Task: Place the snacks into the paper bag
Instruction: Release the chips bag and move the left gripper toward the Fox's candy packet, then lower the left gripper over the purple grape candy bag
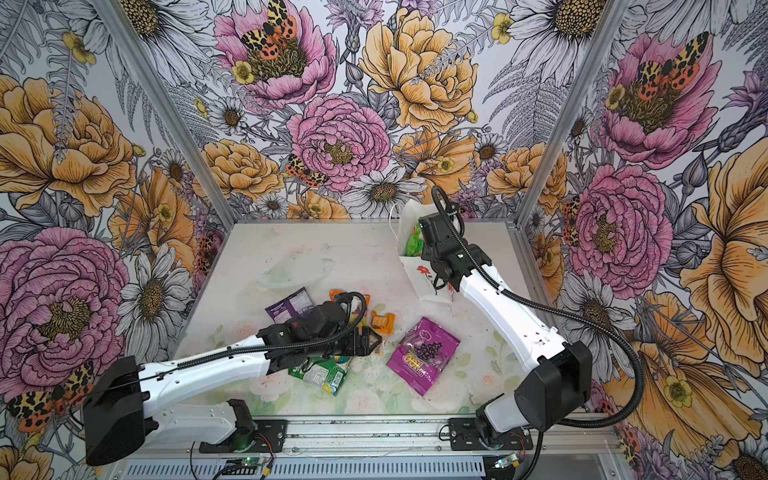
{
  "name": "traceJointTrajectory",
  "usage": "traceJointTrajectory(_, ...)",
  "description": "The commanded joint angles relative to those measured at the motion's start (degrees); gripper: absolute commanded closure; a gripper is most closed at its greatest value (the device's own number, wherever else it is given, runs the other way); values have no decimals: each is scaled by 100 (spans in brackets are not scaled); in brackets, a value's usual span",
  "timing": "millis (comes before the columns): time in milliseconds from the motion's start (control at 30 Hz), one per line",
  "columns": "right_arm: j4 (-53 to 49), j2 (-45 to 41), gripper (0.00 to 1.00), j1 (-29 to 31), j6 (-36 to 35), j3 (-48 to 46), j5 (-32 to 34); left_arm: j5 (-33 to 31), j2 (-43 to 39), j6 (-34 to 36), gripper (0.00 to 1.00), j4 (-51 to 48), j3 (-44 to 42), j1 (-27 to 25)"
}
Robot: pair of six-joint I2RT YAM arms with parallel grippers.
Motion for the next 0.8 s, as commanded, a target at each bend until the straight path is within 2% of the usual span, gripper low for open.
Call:
traceJointTrajectory(0,98,-241,100,-43,43,-85,8,146,144,326,7,318,-168,-351)
traceJointTrajectory(233,95,-337,100,-55,79,-227,-12,117,1014,749,4,349,114,-900)
traceJointTrajectory(633,98,-502,100,-122,45,-403,1,-162,2369,1278,1,362,1019,-922)
traceJointTrajectory(767,94,-513,100,-130,57,-430,-30,-412,2574,1230,3,409,1164,-665)
